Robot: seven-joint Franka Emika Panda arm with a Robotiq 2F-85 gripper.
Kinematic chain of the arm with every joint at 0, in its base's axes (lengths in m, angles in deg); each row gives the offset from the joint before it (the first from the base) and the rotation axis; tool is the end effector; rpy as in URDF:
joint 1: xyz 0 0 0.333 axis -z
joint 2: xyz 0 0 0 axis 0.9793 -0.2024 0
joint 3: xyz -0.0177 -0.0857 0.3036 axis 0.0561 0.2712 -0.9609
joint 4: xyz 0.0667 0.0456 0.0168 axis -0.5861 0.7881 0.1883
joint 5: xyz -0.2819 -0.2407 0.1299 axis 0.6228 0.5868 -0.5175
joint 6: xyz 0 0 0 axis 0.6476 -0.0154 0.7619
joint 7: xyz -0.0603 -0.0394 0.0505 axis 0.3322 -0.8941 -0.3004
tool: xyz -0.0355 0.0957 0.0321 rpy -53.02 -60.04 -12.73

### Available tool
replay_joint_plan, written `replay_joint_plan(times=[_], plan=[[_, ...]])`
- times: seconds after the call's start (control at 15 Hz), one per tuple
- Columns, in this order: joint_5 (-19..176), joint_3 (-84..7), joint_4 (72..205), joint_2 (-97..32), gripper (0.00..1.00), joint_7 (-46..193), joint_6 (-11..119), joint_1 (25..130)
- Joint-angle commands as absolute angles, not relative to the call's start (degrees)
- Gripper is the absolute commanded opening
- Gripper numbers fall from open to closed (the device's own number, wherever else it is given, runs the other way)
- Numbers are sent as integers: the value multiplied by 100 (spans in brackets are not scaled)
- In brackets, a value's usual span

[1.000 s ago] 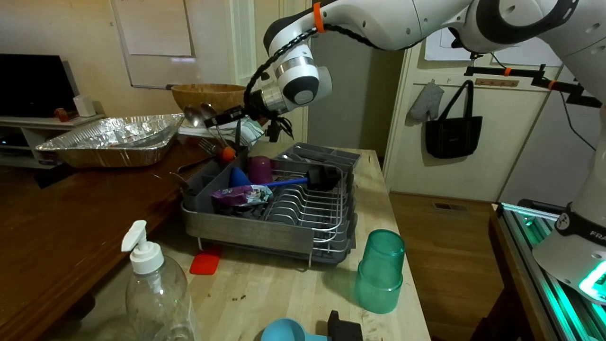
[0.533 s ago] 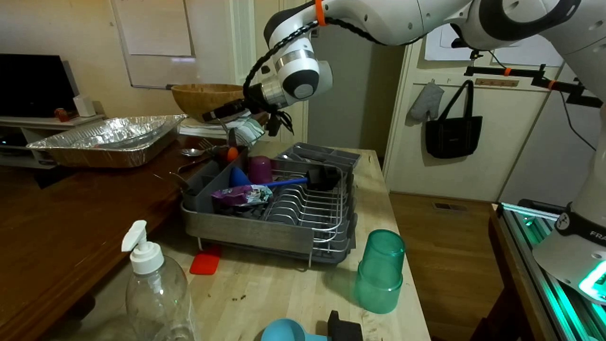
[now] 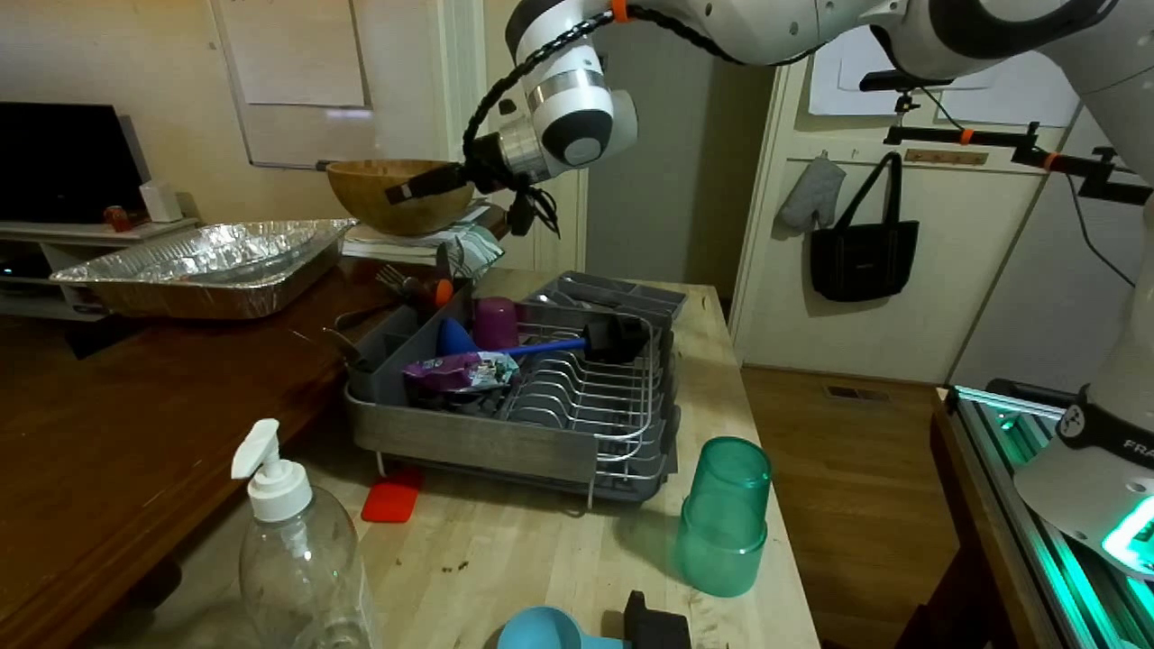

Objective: Put the tongs in the drying rack

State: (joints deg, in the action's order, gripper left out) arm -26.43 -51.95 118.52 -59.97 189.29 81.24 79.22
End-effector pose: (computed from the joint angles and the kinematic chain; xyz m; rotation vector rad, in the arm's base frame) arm 0.7719 0.0263 0.3413 -2.2803 -0.4521 -1.6081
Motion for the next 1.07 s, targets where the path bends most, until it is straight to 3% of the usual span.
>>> replay_joint_plan(times=[0.0, 0.27, 0.53, 0.6, 1.0], plan=[[-2184, -5158, 12241, -5771, 100, 18421, 7945, 7952], [-672, -4932, 12708, -5604, 100, 17398, 7078, 7938], [351, -4733, 12123, -5904, 100, 17091, 5768, 8046], [3, -4850, 12288, -5843, 100, 17316, 6283, 7998], [696, -4610, 12096, -5957, 100, 16663, 5834, 8010]])
